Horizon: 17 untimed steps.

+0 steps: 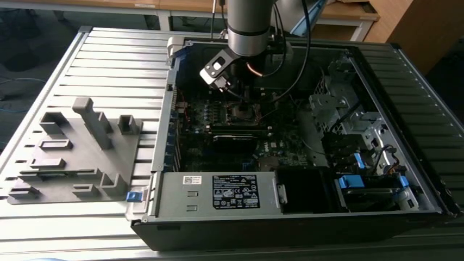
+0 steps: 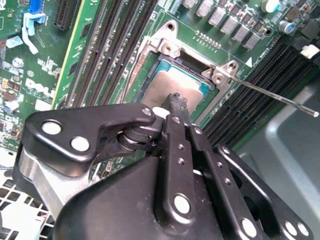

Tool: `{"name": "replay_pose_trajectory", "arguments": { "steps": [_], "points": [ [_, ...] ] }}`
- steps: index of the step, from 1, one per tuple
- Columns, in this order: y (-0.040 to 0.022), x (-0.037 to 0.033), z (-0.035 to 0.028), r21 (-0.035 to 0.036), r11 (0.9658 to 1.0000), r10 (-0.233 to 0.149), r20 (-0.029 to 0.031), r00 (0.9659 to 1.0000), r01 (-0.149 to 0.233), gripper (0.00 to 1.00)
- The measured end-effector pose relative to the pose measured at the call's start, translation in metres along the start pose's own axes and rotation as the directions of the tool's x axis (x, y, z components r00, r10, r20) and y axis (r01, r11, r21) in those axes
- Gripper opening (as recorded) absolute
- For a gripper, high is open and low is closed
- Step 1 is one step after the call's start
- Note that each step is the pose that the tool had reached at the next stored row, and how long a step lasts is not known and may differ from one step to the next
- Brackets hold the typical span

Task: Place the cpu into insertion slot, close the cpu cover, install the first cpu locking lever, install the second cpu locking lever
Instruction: 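Place the cpu into insertion slot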

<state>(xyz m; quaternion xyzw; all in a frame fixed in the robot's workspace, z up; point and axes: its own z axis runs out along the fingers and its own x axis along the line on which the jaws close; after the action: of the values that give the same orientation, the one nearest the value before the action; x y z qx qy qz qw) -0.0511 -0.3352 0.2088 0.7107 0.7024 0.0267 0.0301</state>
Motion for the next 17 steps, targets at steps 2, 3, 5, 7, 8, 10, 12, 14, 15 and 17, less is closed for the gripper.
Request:
{"name": "replay_pose_trajectory", "arguments": {
  "steps": [2,3,5,7,8,10,12,14,15,17],
  "points": [
    [0.0,-0.0001,0.0002,0.0002,1.0,0.0,0.0003,1.0,0.0,0.11],
    [0.0,0.0,0.0002,0.0001,1.0,0.0,0.0003,1.0,0.0,0.11],
    [0.0,0.0,0.0004,0.0,1.0,0.0,0.0,1.0,0.0,0.11],
    [-0.0005,0.0001,0.0004,-0.0001,1.0,0.0,0.0,1.0,0.0,0.11],
    [-0.0013,0.0003,0.0005,-0.0002,1.0,0.0,-0.0001,1.0,0.0,0.11],
    [-0.0024,0.0006,0.0006,-0.0001,1.0,0.0,0.0001,1.0,0.0,0.11],
    [-0.0025,0.0007,0.002,-0.0001,1.0,0.0,-0.0001,1.0,0.0,0.11],
    [-0.0027,0.0006,0.0039,-0.0001,1.0,0.0,-0.0001,1.0,0.0,0.11],
    [-0.0028,0.0007,0.0046,0.0,1.0,0.0,0.0,1.0,0.0,0.11],
    [-0.0029,0.0006,0.0053,0.0001,1.0,0.0,0.0002,1.0,0.0,0.11]
  ]
}}
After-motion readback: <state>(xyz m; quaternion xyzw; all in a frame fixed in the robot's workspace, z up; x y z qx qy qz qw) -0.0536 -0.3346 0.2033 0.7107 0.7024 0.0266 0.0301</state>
